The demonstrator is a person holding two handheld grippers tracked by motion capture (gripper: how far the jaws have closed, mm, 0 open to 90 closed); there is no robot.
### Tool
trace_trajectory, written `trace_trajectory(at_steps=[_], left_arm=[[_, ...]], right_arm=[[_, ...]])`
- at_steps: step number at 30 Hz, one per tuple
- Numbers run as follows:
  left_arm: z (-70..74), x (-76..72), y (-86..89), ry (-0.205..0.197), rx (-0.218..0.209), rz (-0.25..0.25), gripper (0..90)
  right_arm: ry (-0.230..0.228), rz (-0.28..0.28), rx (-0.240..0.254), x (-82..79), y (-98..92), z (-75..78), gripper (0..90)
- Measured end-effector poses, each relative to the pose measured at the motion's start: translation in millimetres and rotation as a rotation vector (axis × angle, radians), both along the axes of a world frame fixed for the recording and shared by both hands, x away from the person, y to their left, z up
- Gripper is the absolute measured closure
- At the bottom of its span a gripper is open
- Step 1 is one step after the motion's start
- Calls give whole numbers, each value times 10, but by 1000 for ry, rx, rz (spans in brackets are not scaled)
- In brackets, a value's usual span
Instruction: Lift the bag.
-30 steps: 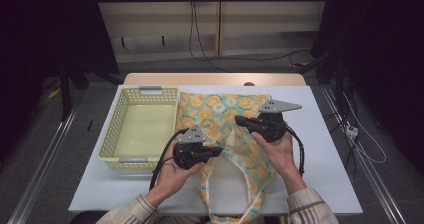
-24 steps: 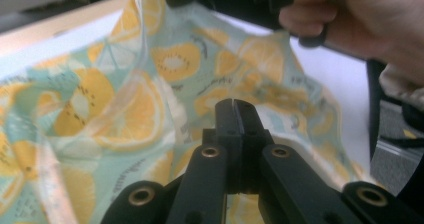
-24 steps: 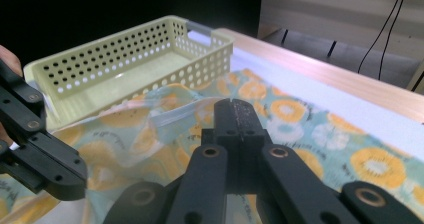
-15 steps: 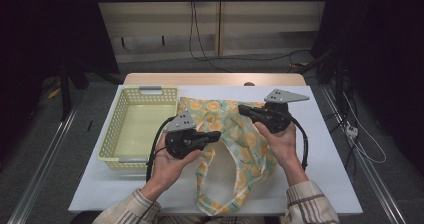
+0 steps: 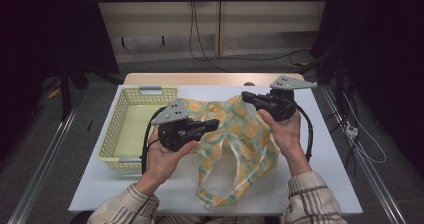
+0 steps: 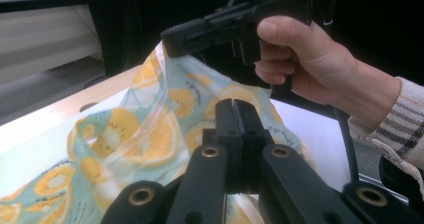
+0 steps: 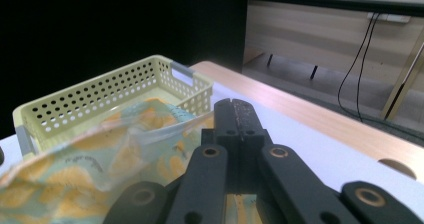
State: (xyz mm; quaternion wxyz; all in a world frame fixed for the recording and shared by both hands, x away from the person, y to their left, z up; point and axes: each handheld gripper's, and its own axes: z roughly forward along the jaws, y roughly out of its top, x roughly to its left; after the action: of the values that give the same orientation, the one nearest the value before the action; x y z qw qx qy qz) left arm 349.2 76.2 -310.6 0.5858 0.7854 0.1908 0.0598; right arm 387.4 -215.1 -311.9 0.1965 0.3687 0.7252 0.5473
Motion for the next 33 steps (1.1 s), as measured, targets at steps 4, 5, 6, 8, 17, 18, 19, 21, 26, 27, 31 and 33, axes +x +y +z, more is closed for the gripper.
trace_trajectory(at_steps=[4,5,6,8,17,18,19,21,26,27,31,33], left_arm=[[-170,27,-77,42,65,-7,900],[-226,35,-97,57,80,-8,900],[-277,46,-115,62,89,1,892],[-356,73,-150,76,113,25,615],[-527,136,-332,57,270,26,418],[-551,149,-354,55,288,32,393],[-571,168,-371,51,308,31,392],[-608,190,-408,41,348,31,388],[-688,213,-480,42,400,4,813],[-683,214,-474,50,396,12,872],[-547,186,-389,64,280,3,900],[-440,158,-333,58,228,1,900]], right_arm=[[8,-3,-16,25,2,8,900],[13,-5,-18,32,2,-8,900],[18,-5,-15,35,-1,-20,900],[17,-7,-13,40,3,-33,900],[15,-1,-18,39,26,-35,900],[15,0,-20,39,27,-35,900],[17,1,-20,37,31,-35,900],[18,3,-23,37,35,-34,900],[19,3,-25,41,28,-36,900],[20,-1,-22,40,22,-34,900],[15,-9,-19,39,-21,-12,900],[13,-16,-18,47,-46,1,900]])
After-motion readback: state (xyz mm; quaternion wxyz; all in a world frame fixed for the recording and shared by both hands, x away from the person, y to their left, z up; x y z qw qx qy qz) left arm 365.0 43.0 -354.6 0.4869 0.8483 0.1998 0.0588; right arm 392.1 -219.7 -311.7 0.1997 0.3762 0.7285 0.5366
